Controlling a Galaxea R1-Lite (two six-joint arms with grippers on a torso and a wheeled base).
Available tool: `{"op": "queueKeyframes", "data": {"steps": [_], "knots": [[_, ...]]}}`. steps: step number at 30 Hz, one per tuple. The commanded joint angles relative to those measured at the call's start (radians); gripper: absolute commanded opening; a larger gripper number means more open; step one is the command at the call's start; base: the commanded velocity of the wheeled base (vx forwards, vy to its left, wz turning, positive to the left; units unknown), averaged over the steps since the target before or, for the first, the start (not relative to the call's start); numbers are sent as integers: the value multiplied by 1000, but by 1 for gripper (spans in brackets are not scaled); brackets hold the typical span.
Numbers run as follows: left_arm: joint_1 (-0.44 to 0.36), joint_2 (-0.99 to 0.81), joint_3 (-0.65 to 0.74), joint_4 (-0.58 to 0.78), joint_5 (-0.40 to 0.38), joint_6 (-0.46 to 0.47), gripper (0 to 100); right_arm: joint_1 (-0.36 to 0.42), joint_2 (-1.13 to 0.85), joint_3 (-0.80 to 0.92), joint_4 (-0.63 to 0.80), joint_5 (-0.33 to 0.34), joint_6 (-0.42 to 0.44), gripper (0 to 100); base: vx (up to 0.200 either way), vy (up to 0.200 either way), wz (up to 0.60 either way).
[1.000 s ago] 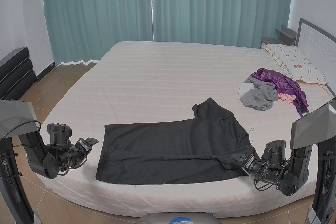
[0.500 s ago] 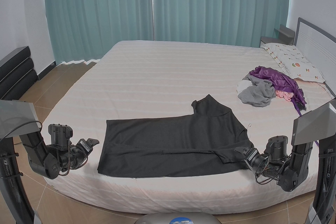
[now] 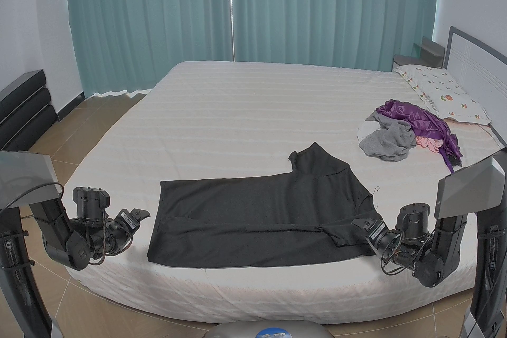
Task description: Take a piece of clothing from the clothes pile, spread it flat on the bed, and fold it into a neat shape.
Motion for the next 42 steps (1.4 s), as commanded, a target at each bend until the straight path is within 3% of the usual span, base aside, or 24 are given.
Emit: {"op": "queueKeyframes", "data": {"steps": [1,17,18,42], "knots": [[0,1,-2,0,0,0,100,2,42,-20,4,-18,-5,100,0,0,0],[0,4,-2,0,0,0,100,2,66,-55,16,-42,-23,100,0,0,0],[0,4,-2,0,2,0,100,2,66,-54,18,-42,-23,0,0,0,0],[2,11,-6,0,3,2,100,5,-101,27,19,-41,-19,0,0,0,0]]}}
